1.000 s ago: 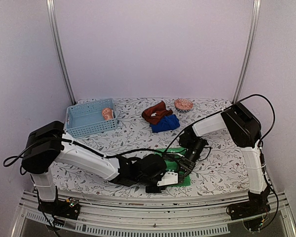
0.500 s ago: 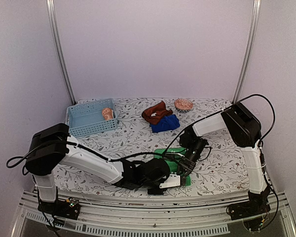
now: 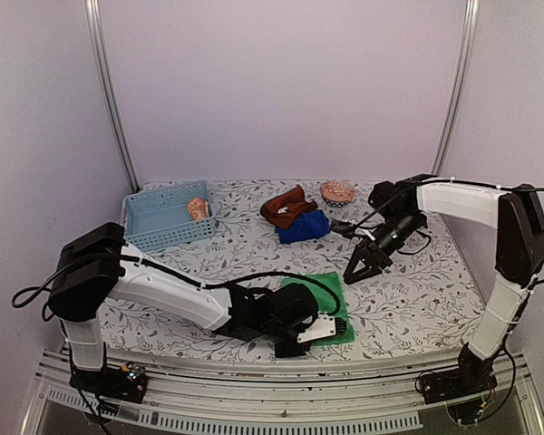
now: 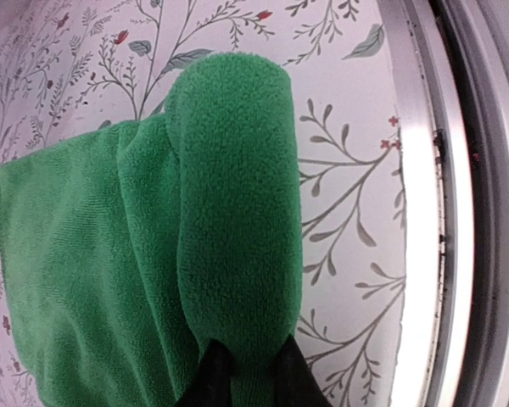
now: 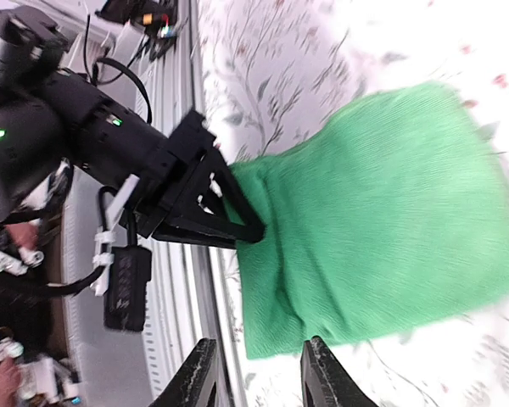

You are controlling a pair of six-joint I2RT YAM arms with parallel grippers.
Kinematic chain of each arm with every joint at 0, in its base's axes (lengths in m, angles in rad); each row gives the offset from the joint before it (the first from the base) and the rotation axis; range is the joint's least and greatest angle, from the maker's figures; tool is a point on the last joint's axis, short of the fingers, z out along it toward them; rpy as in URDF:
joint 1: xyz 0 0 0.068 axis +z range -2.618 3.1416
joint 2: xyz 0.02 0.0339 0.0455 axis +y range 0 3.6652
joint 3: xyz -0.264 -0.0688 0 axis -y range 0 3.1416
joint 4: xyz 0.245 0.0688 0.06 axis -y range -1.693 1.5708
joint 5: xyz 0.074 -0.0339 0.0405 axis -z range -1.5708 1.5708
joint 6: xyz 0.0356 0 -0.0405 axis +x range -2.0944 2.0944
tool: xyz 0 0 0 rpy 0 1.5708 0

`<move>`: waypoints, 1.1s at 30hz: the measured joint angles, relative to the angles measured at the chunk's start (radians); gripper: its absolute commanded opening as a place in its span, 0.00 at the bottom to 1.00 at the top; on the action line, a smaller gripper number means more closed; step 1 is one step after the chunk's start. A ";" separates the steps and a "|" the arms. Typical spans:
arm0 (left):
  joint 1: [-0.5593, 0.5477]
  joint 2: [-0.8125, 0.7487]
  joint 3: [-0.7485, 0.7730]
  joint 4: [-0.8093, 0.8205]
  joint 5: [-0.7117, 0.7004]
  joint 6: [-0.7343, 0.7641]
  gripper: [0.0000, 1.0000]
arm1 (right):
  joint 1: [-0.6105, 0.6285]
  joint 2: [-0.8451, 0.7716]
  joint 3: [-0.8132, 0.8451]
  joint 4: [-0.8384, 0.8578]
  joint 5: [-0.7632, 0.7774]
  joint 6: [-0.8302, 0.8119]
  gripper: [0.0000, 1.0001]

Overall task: Roll the towels
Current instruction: Roll the towel at the center of the board.

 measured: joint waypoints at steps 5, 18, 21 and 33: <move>0.042 0.017 0.078 -0.117 0.182 -0.066 0.03 | -0.069 -0.265 -0.088 0.085 0.035 0.017 0.33; 0.244 0.225 0.327 -0.289 0.814 -0.246 0.04 | 0.048 -0.676 -0.431 0.268 0.171 -0.023 0.39; 0.275 0.246 0.327 -0.275 0.906 -0.293 0.04 | 0.119 -0.687 -0.494 0.284 0.240 -0.037 0.41; 0.323 0.249 0.258 -0.183 1.050 -0.438 0.03 | 0.462 -0.552 -0.576 0.522 0.609 -0.037 0.42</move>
